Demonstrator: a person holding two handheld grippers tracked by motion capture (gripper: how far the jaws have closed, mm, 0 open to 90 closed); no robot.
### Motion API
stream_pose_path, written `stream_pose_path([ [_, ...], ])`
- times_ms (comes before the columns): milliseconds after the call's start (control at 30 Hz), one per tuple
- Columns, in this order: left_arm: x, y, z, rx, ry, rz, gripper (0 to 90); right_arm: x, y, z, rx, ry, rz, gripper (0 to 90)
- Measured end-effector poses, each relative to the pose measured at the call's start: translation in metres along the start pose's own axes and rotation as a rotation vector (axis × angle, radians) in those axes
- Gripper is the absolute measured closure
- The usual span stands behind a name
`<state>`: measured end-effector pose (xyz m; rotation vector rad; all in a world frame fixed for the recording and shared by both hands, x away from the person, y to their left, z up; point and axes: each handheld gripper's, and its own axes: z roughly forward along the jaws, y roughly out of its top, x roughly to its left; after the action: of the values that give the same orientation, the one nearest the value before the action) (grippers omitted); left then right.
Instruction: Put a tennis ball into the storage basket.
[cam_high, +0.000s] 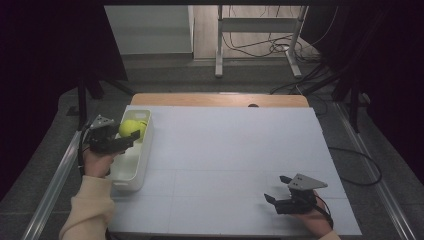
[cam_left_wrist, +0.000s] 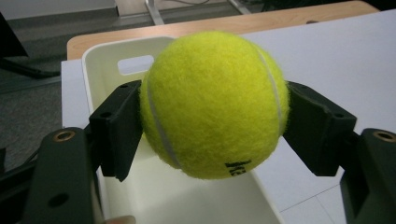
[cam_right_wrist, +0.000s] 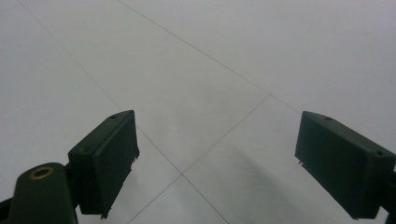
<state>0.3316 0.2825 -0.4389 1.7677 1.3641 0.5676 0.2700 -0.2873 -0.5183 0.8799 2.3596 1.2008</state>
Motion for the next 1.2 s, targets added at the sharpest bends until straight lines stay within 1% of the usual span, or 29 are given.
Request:
stream_pose_path([
  [100, 0.001, 0.003, 0.003, 0.028, 0.014, 0.010, 26.1, 0.001, 0.000, 0.000, -0.001, -0.004, 0.000, 13.4],
  [200, 0.003, 0.005, 0.006, 0.048, 0.018, 0.010, 26.1, 0.001, 0.000, 0.000, 0.001, -0.005, -0.002, 13.5],
  [367, 0.007, 0.007, 0.014, 0.102, 0.030, 0.011, 26.1, 0.001, 0.000, 0.000, 0.002, -0.004, -0.002, 13.5],
  [433, 0.006, 0.007, 0.017, 0.120, 0.037, 0.019, 26.1, 0.000, 0.000, 0.000, 0.002, -0.005, -0.004, 13.5],
  [533, 0.006, 0.006, 0.020, 0.154, 0.047, 0.040, 26.0, 0.000, 0.000, 0.000, 0.000, -0.005, -0.002, 13.5],
  [567, 0.006, 0.006, 0.020, 0.154, 0.047, 0.040, 26.0, 0.000, 0.000, 0.000, 0.001, -0.005, -0.004, 13.5],
  [600, 0.007, 0.006, 0.023, 0.174, 0.049, 0.040, 26.0, 0.001, 0.000, 0.000, 0.002, -0.004, -0.005, 13.5],
  [800, 0.011, 0.003, 0.025, 0.204, 0.055, 0.028, 26.0, 0.001, 0.000, 0.000, 0.000, -0.004, -0.005, 13.4],
  [967, 0.010, 0.002, 0.027, 0.231, 0.057, 0.039, 25.9, 0.001, 0.000, 0.001, 0.001, -0.004, -0.009, 13.5],
  [1200, 0.012, 0.001, 0.026, 0.243, 0.058, 0.036, 25.8, 0.001, 0.001, 0.000, 0.002, -0.006, -0.007, 13.5],
])
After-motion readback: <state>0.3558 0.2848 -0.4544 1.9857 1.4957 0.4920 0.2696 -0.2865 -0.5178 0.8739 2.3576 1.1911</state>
